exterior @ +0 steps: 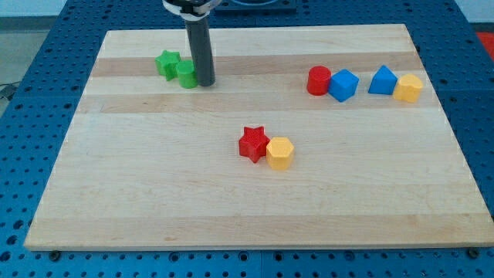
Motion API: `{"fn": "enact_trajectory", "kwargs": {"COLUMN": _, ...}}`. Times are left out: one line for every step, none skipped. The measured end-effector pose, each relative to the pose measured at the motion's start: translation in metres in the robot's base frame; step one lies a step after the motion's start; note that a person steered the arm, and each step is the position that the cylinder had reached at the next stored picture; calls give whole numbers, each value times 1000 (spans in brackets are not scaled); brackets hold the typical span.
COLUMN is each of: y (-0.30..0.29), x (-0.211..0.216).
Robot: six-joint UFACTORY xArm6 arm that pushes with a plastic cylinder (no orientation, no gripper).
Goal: Push the green blocks towards the top left corner
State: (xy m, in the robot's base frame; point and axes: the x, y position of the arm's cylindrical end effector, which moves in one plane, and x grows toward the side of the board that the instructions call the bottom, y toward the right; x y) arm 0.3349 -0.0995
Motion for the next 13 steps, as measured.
{"fn": "enact_trajectory", "kwargs": {"y": -21, "x": -6}}
{"fn": "enact_trajectory", "kwargs": {"y": -32, "x": -8}}
{"fn": "enact_trajectory", "kwargs": {"y": -34, "x": -8}}
{"fn": "enact_trajectory", "kwargs": {"y": -35, "x": -10}}
{"fn": "enact_trajectory", "kwargs": {"y": -35, "x": -10}}
{"fn": "enact_trajectory", "kwargs": {"y": 29, "x": 11}}
{"fn": "enact_trajectory", "kwargs": {"y": 30, "x": 17}}
{"fn": "enact_trajectory", "kwargs": {"y": -6, "x": 10}}
{"fn": "enact_trajectory", "kwargs": {"y": -39, "x": 15}}
{"fn": "enact_trajectory", "kwargs": {"y": -60, "x": -26}}
{"fn": "enact_trajectory", "kwargs": {"y": -66, "x": -32}}
{"fn": "enact_trajectory", "kwargs": {"y": -69, "x": -38}}
{"fn": "enact_trajectory", "kwargs": {"y": -73, "x": -35}}
